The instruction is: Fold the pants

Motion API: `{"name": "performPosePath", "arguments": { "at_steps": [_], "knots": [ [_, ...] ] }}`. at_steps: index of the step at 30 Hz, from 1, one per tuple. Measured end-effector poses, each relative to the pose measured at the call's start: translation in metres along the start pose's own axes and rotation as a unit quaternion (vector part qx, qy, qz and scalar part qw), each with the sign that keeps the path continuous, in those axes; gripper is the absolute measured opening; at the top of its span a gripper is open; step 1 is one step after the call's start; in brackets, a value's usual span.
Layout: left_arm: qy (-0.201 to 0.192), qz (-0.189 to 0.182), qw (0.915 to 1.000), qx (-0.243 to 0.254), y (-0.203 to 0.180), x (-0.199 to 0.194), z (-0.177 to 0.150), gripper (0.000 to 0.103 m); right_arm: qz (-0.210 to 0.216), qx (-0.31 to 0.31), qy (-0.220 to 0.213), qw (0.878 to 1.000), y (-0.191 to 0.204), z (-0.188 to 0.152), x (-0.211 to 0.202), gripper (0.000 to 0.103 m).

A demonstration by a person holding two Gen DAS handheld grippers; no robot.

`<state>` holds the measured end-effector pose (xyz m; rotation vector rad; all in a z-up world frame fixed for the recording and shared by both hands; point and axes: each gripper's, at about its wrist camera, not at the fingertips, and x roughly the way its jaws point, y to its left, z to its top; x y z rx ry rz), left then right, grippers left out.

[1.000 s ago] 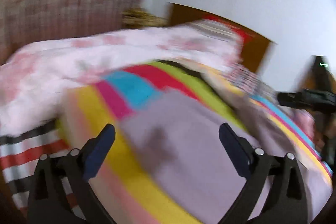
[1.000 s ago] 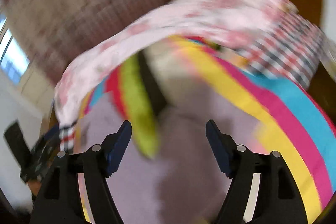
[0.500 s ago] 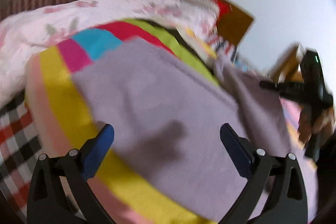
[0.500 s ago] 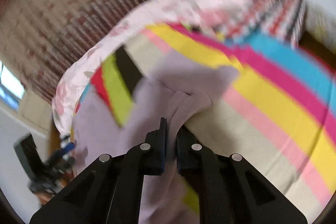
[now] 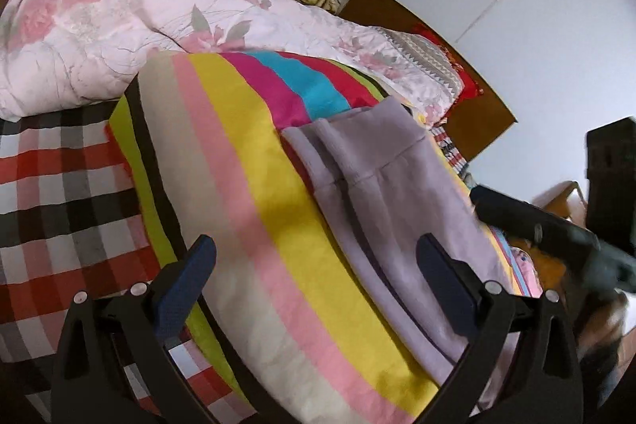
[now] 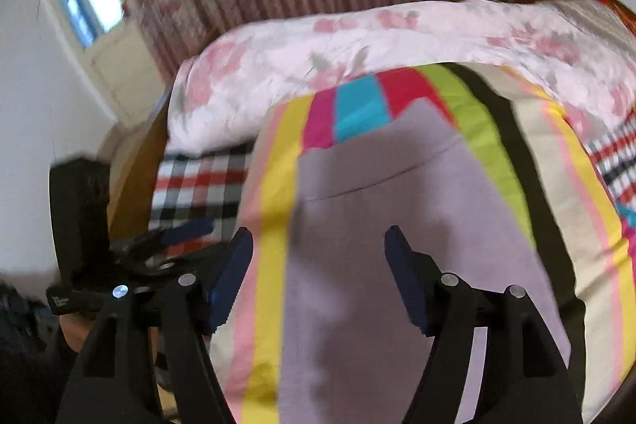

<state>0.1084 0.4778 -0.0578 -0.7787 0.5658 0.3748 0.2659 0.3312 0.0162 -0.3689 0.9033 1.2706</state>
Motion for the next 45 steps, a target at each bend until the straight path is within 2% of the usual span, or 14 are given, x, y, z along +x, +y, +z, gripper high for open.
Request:
{"name": "performPosePath", "arguments": {
  "at_steps": [3,5,8,15,21,25,26,28,30,34,36,40,42,45],
  "knots": [
    [0.008,-0.049,0.9986,0.017,-0.01,0.003,-0.001,0.081,-0.024,0.043,-0.025,0.998,-0.046,0.002,-0.017,0.052],
    [0.018,-0.062,0.9974,0.032,-0.023,0.014,0.001,0.081,-0.033,0.067,-0.027,0.997,-0.073,-0.001,-0.021,0.051],
    [0.023,-0.058,0.9972,0.041,-0.034,0.036,0.008,0.078,-0.046,0.062,-0.021,0.997,-0.092,-0.002,-0.017,0.051],
    [0.044,-0.041,0.9976,0.036,-0.036,0.078,0.02,0.049,-0.058,0.022,0.019,0.998,-0.115,0.001,0.019,0.05],
    [0.049,-0.038,0.9976,0.03,-0.034,0.086,0.022,0.048,-0.033,0.015,0.023,0.999,-0.115,0.012,0.035,0.04],
    [0.047,-0.038,0.998,0.02,-0.031,0.09,0.021,0.049,-0.025,0.002,0.026,0.999,-0.107,0.017,0.043,0.026],
    [0.045,-0.035,0.9981,0.025,-0.033,0.091,0.02,0.047,-0.024,0.0,0.027,0.999,-0.105,0.017,0.045,0.018],
    [0.041,-0.023,0.9982,0.038,-0.036,0.089,0.019,0.015,-0.036,-0.013,0.016,0.999,-0.1,0.014,0.043,0.009],
    [0.033,-0.039,0.9983,0.028,-0.035,0.081,0.02,0.008,-0.041,-0.024,-0.003,0.999,-0.093,0.013,0.033,0.007],
    [0.003,-0.053,0.9977,0.043,-0.047,0.05,0.027,0.008,-0.052,-0.034,-0.034,0.997,-0.076,0.022,0.01,0.007],
    [-0.002,-0.045,0.9982,0.041,-0.046,0.042,0.034,0.008,-0.051,-0.035,-0.032,0.998,-0.071,0.027,0.008,0.007],
    [0.053,-0.032,0.9979,0.016,-0.027,0.061,0.039,0.009,-0.055,-0.011,0.023,0.998,-0.074,0.025,0.037,0.007],
    [0.081,-0.021,0.9965,0.001,-0.011,0.077,0.034,0.016,-0.052,0.005,0.047,0.998,-0.079,0.017,0.053,0.009],
    [0.081,-0.041,0.9959,-0.007,-0.002,0.079,0.032,0.019,-0.037,0.018,0.029,0.999,-0.084,0.01,0.051,0.018]
  ]
}}
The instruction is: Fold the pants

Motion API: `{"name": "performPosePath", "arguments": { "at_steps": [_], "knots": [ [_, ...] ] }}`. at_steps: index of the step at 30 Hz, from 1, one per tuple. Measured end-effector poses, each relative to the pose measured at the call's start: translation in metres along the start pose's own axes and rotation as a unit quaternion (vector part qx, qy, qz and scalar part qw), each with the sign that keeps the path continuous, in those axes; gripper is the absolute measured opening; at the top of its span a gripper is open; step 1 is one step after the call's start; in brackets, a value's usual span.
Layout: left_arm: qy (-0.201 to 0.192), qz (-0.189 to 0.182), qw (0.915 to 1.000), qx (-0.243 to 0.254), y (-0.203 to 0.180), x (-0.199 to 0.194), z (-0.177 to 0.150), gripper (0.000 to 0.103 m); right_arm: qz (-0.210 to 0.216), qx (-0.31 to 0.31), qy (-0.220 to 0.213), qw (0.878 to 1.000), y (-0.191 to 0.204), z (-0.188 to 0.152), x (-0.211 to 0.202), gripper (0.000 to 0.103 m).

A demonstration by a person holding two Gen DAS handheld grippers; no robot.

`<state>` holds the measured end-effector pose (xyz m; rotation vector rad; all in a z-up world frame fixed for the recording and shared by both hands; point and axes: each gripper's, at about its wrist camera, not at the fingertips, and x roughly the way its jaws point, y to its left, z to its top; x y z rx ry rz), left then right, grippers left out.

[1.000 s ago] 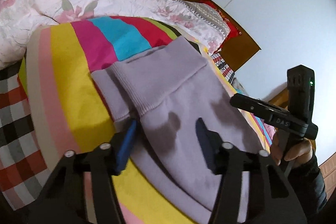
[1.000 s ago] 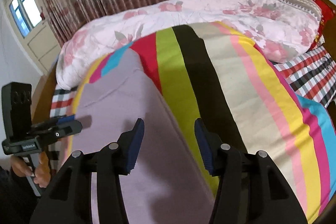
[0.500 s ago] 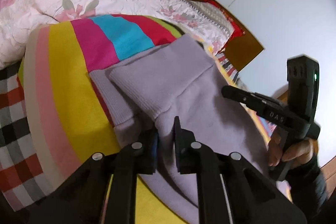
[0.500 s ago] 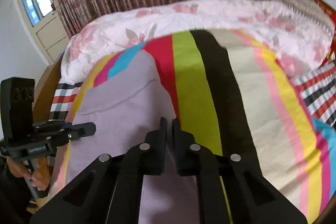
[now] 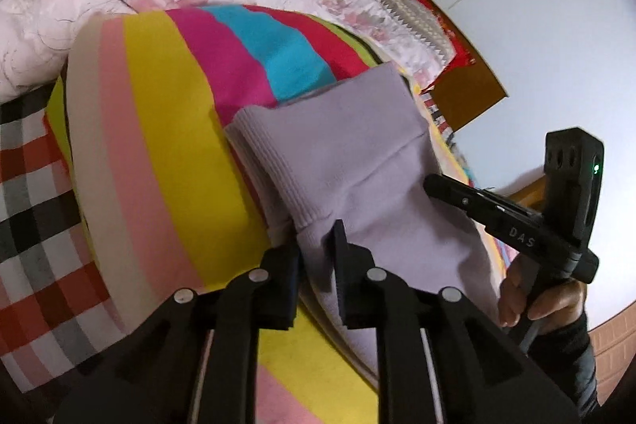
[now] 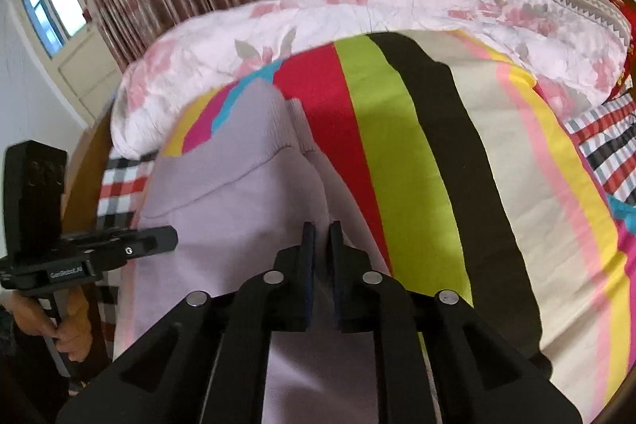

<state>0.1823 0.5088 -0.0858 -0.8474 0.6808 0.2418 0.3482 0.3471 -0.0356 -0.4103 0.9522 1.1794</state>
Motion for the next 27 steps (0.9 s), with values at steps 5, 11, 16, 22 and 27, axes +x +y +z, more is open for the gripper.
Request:
{"name": "performPosePath", "arguments": {
  "at_steps": [5,11,16,22,27],
  "knots": [
    [-0.065,0.072,0.9948,0.033,-0.022,-0.036,-0.003,0.084,-0.014,0.016,-0.047,0.999,-0.001,-0.016,-0.057,0.066],
    [-0.068,0.065,0.9739,0.207,-0.104,-0.055,-0.051,0.089,-0.053,0.017,-0.045,0.997,0.027,-0.094,-0.131,0.066],
    [-0.023,0.06,0.9699,0.235,-0.12,-0.035,-0.078,0.089,-0.084,0.002,-0.037,0.996,0.08,-0.182,-0.158,0.045],
    [0.011,-0.017,0.9886,0.149,-0.099,-0.047,-0.1,0.062,-0.082,-0.03,-0.018,0.996,0.117,-0.23,-0.141,0.029],
    [0.03,-0.002,0.9848,0.171,-0.1,-0.059,-0.128,0.06,-0.093,-0.037,-0.026,0.995,0.118,-0.225,-0.13,0.029]
  ]
}}
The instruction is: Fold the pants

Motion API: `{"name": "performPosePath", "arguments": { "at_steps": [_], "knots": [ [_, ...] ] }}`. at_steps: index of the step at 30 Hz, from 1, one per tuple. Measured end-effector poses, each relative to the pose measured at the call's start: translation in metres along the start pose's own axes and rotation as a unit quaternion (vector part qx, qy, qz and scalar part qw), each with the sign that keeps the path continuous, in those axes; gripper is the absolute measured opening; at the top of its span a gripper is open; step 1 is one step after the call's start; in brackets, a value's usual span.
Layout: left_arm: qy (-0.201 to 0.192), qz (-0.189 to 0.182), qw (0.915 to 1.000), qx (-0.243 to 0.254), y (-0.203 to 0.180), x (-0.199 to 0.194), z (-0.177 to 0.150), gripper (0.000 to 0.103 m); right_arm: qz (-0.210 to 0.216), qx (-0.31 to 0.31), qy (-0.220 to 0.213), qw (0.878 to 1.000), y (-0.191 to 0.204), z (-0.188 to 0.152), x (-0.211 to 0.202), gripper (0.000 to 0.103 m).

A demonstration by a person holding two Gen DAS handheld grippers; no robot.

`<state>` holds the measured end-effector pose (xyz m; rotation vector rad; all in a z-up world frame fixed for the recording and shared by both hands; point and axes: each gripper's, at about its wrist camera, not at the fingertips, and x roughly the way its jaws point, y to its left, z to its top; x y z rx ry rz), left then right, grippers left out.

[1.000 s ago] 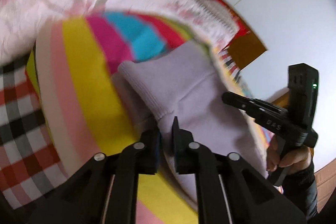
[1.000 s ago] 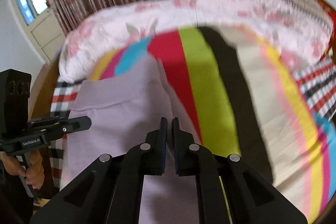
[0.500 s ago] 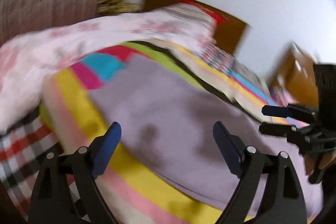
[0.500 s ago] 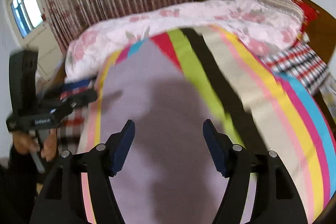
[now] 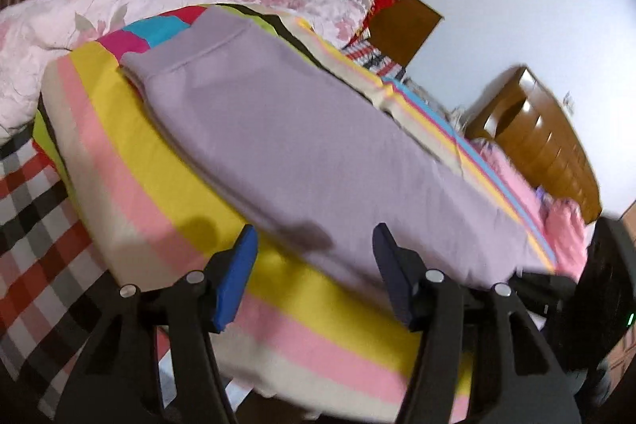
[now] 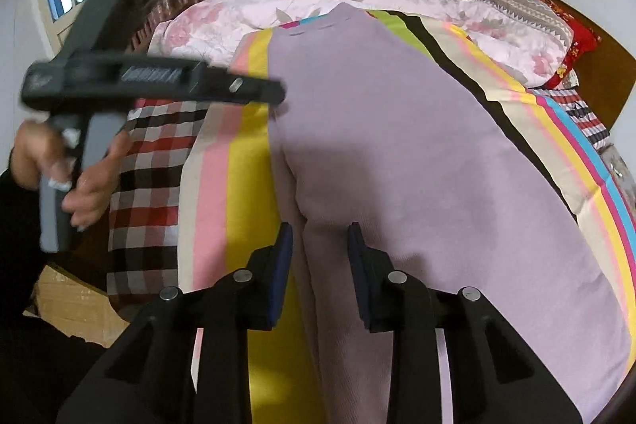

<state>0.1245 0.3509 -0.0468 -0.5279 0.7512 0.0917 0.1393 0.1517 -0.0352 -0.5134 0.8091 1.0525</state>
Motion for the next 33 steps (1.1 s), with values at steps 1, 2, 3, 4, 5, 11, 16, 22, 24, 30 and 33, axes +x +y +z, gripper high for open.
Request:
{"name": "performPosePath", "arguments": {
  "at_steps": [1,2,3,4,5,11,16,22,24,30,33],
  "knots": [
    [0.004,0.002,1.0,0.003,-0.002,-0.001,-0.003,0.06,-0.004,-0.003,0.0,1.0,0.001,0.0,0.001,0.029],
    [0.006,0.0,1.0,0.004,-0.001,-0.002,-0.005,0.06,-0.008,-0.006,0.002,1.0,0.001,0.002,0.004,0.029],
    [0.006,-0.001,1.0,0.005,-0.001,-0.002,-0.004,0.061,-0.011,-0.01,0.005,1.0,0.001,0.004,0.008,0.028],
    [0.006,-0.001,1.0,0.006,0.0,-0.006,-0.005,0.061,-0.014,-0.012,0.007,1.0,0.001,0.005,0.011,0.028],
    [0.006,-0.002,1.0,0.007,-0.002,-0.005,-0.005,0.061,-0.019,-0.018,0.008,1.0,0.003,0.007,0.015,0.028],
    [0.016,-0.04,0.9991,-0.006,-0.006,-0.011,-0.003,0.067,-0.038,-0.032,-0.014,0.999,0.009,0.01,0.003,0.006],
    [0.038,-0.111,0.9926,-0.029,-0.012,-0.01,-0.001,0.054,-0.003,0.005,-0.045,0.999,-0.003,0.013,-0.017,0.006],
    [0.079,-0.115,0.9871,-0.078,-0.007,0.027,0.007,0.05,0.003,-0.002,-0.033,0.999,0.003,0.011,-0.008,0.006],
    [0.078,-0.115,0.9867,-0.084,-0.005,0.033,0.008,0.019,0.005,0.004,-0.038,0.999,0.003,0.01,-0.01,0.006],
    [0.031,-0.097,0.9935,-0.051,-0.015,0.014,0.008,0.005,0.009,0.005,-0.046,0.999,0.008,0.014,-0.019,0.005],
    [0.036,-0.08,0.9956,-0.033,-0.019,0.008,0.003,0.005,0.01,0.004,-0.04,0.999,0.017,0.011,-0.019,0.005]
  ]
}}
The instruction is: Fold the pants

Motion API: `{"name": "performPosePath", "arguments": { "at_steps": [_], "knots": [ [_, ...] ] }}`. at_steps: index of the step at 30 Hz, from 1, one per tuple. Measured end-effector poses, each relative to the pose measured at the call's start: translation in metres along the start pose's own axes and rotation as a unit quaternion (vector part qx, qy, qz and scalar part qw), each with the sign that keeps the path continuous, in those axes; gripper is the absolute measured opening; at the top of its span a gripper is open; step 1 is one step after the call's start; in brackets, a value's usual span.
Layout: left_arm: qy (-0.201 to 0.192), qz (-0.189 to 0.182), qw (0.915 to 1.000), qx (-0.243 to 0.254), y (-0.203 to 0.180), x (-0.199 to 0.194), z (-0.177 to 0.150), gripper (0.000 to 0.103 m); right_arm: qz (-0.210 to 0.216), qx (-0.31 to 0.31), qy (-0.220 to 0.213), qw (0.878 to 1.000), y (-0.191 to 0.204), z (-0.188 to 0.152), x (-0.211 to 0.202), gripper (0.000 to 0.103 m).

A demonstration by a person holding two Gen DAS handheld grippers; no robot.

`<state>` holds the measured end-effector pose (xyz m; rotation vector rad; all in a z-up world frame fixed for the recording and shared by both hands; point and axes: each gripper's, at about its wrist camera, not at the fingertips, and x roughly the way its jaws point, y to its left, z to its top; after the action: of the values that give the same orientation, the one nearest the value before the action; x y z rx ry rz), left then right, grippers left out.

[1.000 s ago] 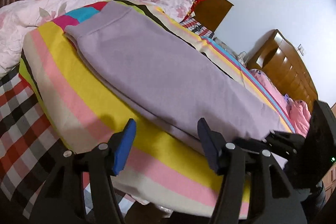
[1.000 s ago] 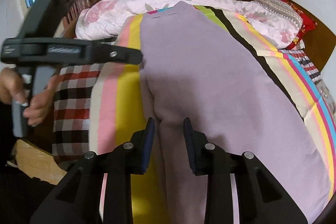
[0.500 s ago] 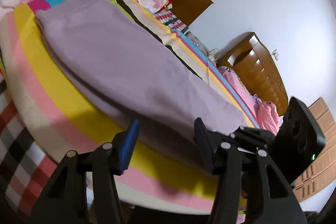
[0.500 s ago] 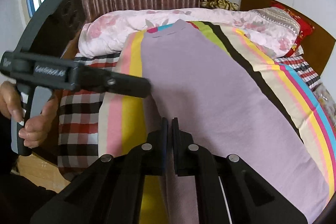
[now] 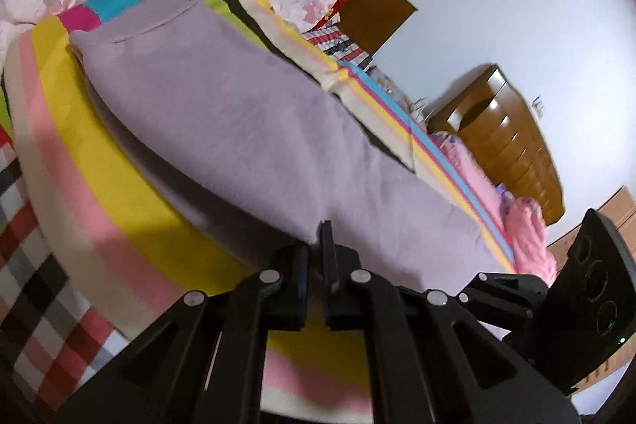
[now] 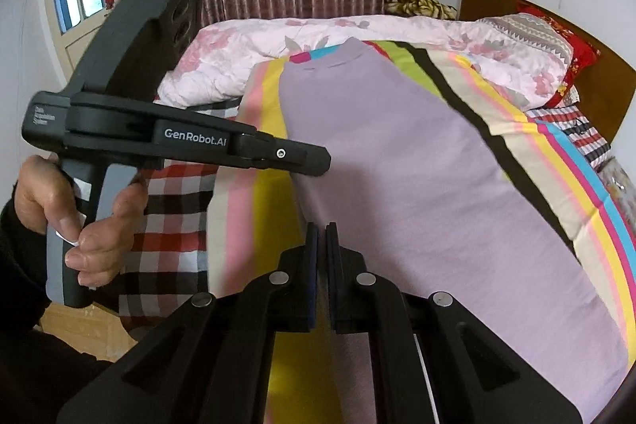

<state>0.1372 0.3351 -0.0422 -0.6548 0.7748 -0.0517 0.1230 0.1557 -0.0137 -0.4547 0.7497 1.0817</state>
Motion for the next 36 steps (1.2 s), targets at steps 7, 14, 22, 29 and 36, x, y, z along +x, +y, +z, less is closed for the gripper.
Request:
{"name": "performPosePath", "arguments": {
  "at_steps": [7,14,22,29,36],
  "knots": [
    [0.021,0.008,0.9997,-0.01,0.015,0.014,-0.01,0.011,0.021,0.057,0.014,0.998,-0.007,-0.019,0.017,0.011],
    [-0.092,0.134,0.9854,0.05,-0.01,-0.029,-0.01,0.094,-0.011,0.082,-0.019,0.996,-0.023,-0.033,-0.039,0.069],
    [-0.007,0.098,0.9834,0.153,-0.058,0.03,-0.022,0.093,-0.074,0.093,0.056,0.991,-0.038,-0.055,-0.026,0.052],
    [0.002,0.135,0.9728,0.188,-0.06,0.049,-0.026,0.095,-0.064,0.046,0.104,0.991,-0.021,-0.073,-0.034,0.052],
    [0.005,0.156,0.9655,0.208,-0.068,0.049,-0.033,0.097,-0.066,0.116,0.068,0.989,-0.042,-0.058,-0.022,0.052]
  ]
}}
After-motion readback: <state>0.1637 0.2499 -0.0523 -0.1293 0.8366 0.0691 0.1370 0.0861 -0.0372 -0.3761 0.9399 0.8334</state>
